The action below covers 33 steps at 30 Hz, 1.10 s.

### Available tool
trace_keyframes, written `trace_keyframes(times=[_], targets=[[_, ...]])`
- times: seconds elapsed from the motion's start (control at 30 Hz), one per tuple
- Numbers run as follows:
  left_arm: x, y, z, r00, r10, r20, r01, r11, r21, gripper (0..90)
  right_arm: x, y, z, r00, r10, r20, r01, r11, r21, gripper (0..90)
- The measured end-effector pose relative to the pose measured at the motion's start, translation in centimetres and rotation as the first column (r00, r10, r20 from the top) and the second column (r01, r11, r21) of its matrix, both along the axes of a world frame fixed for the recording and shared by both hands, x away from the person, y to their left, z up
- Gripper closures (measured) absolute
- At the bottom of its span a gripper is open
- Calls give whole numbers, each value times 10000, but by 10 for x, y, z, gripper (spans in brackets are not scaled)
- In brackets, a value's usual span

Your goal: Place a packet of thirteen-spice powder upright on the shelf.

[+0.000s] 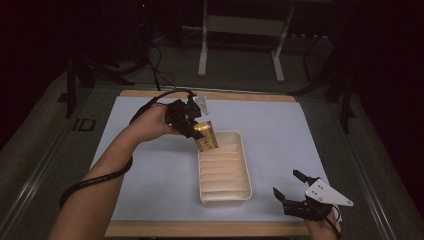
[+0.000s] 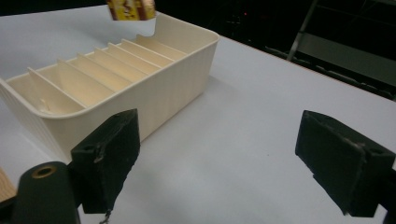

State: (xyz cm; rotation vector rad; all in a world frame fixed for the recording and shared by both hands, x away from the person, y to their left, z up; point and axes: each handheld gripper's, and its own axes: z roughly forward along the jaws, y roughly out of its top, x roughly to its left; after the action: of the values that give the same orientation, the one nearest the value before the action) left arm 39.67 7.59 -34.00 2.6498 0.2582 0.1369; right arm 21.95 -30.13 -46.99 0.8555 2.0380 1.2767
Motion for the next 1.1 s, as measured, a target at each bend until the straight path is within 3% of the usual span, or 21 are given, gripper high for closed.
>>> trace_keyframes(times=[0.23, 0.33, 0.7, 1.1], targets=[[7, -4, -7, 9983, 157, 570, -113, 9970, -771, 674, 0, 0, 0, 10000, 49, -18, -49, 10000, 12, 141], [9, -7, -11, 9990, -89, 432, 132, 9948, -1010, 674, 0, 0, 0, 10000, 71, -24, -71, 10000, 9, 142], [14, -14, -29, 9992, -305, 262, 328, 9952, -920, 674, 1, 0, -1, 9999, 152, -60, -152, 9999, -2, 142], [16, -22, -42, 9983, -564, 129, 567, 9979, -324, 673, 0, 0, -1, 9998, 177, -73, -177, 9998, -14, 142]])
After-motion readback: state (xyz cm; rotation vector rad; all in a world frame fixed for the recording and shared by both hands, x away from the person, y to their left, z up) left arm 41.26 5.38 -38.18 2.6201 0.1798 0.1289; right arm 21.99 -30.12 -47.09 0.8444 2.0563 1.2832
